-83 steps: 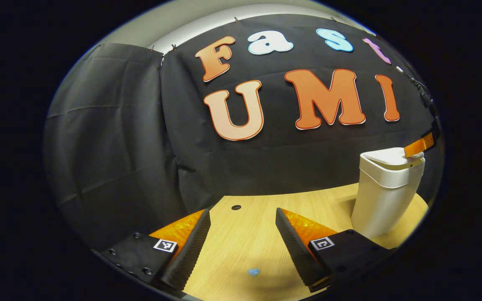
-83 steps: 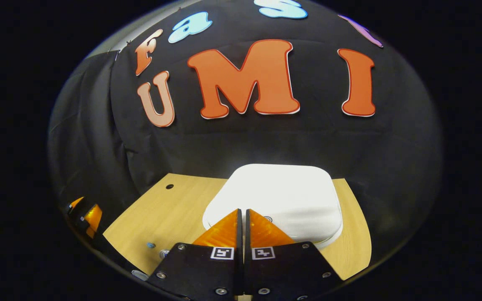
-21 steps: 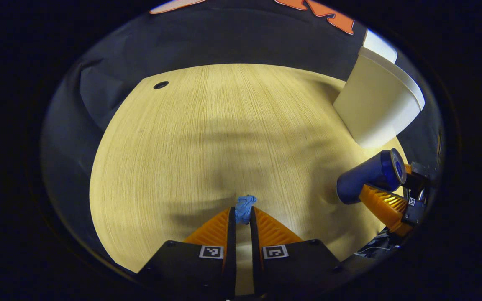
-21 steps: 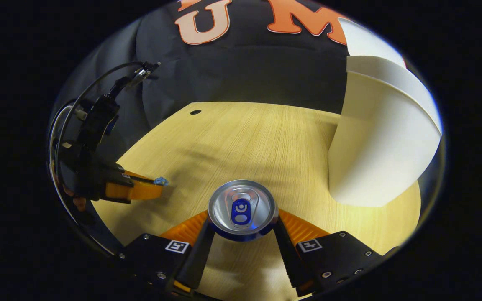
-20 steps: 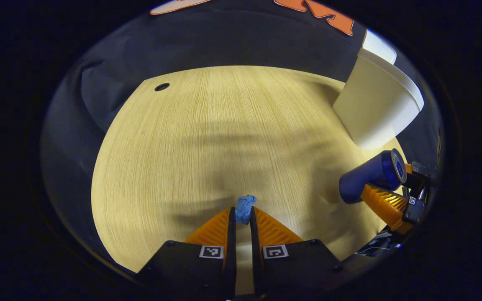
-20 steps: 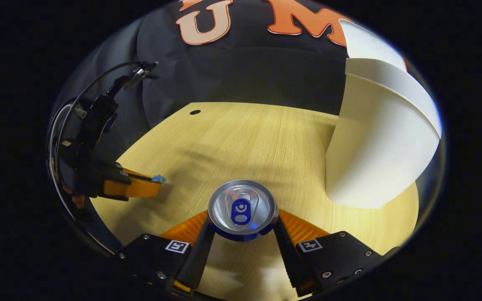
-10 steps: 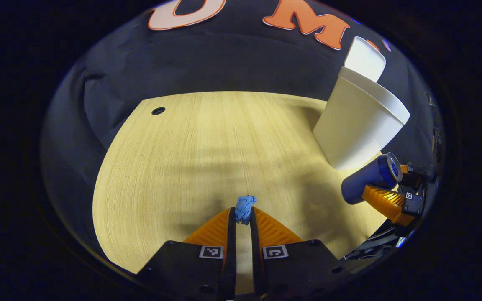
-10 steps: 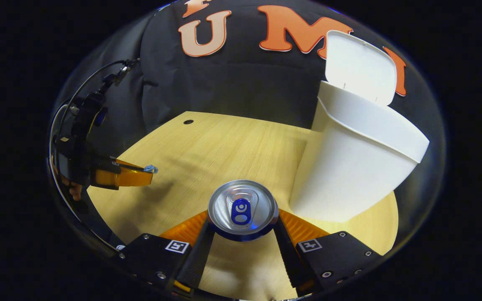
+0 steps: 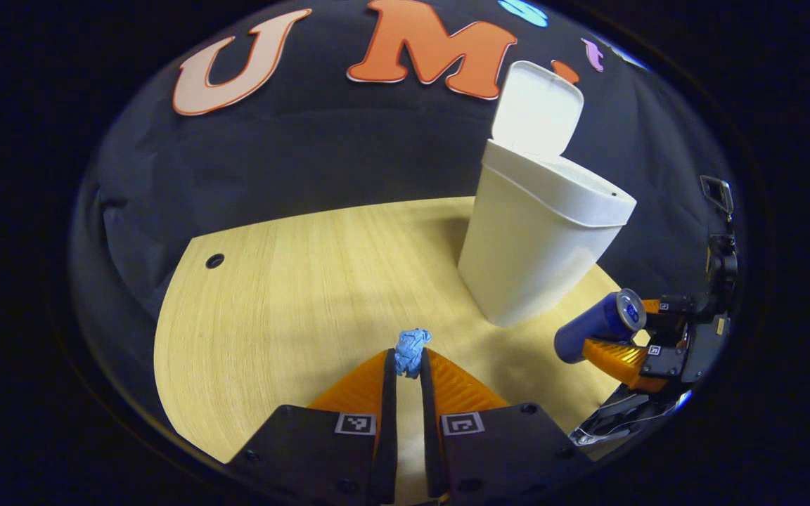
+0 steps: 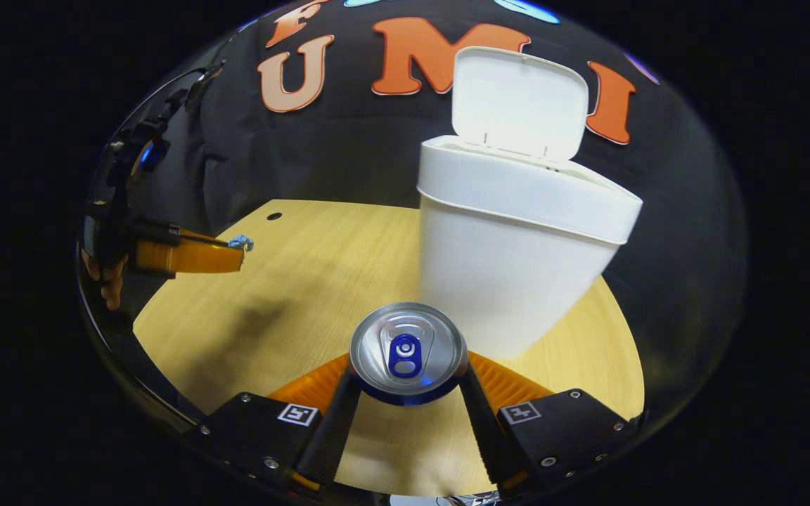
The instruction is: Press the lid of the desktop garbage bin to open it, pick up the crumpled paper on the desktop and throw it into the bin, then pick up the pop can on the desktop and drop it into the bin, and finally close the garbage bin lid.
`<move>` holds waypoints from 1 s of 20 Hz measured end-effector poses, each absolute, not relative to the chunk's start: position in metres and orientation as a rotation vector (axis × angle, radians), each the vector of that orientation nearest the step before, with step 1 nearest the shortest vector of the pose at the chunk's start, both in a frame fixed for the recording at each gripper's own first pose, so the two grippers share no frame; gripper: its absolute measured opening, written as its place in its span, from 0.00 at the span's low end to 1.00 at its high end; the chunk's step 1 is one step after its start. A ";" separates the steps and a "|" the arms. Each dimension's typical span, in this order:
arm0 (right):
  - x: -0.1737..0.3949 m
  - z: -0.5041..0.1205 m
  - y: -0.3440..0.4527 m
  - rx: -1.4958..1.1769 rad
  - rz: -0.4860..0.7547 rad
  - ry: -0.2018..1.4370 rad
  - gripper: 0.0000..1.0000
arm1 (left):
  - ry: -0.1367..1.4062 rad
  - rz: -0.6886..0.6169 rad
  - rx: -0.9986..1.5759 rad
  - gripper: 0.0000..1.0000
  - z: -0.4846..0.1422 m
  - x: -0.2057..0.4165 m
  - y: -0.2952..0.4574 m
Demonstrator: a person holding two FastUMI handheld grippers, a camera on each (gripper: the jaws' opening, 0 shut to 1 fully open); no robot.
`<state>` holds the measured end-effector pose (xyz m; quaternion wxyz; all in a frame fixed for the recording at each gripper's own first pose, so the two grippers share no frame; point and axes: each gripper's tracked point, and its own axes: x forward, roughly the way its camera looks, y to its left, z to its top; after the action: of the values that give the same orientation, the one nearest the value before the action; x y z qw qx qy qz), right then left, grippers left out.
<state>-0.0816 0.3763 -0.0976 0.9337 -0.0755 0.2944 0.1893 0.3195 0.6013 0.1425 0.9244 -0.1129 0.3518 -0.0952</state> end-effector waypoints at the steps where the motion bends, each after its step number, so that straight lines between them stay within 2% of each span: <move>1: -0.082 -0.099 0.371 -0.149 0.378 0.603 0.75 | 0.710 -0.209 -0.221 0.20 0.149 0.328 0.596; 2: -0.082 -0.099 0.364 -0.140 0.367 0.605 0.79 | 0.691 -0.225 -0.210 0.24 0.157 0.333 0.588; 3: -0.083 -0.100 0.356 -0.127 0.353 0.607 0.75 | 0.672 -0.243 -0.202 0.20 0.167 0.338 0.579; 5: -0.082 -0.101 0.347 -0.114 0.341 0.612 0.79 | 0.626 -0.277 -0.195 0.24 0.191 0.351 0.565; 7: -0.082 -0.102 0.339 -0.104 0.327 0.616 0.79 | 0.582 -0.299 -0.190 0.17 0.215 0.365 0.555; 8: -0.083 -0.104 0.335 -0.097 0.321 0.617 0.79 | 0.560 -0.306 -0.186 0.20 0.225 0.370 0.551; 17: -0.081 -0.097 0.298 -0.078 0.251 0.601 0.79 | 0.354 -0.380 -0.159 0.20 0.298 0.418 0.502; 18: -0.080 -0.096 0.296 -0.078 0.245 0.601 0.79 | 0.338 -0.387 -0.156 0.16 0.304 0.424 0.496; 20: -0.080 -0.094 0.290 -0.071 0.240 0.598 0.79 | 0.309 -0.401 -0.147 0.20 0.313 0.433 0.486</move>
<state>-0.0796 0.2904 -0.0938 0.9479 -0.0347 0.2938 0.1177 0.4327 0.4855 0.3133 0.9655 -0.0729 0.1528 -0.1980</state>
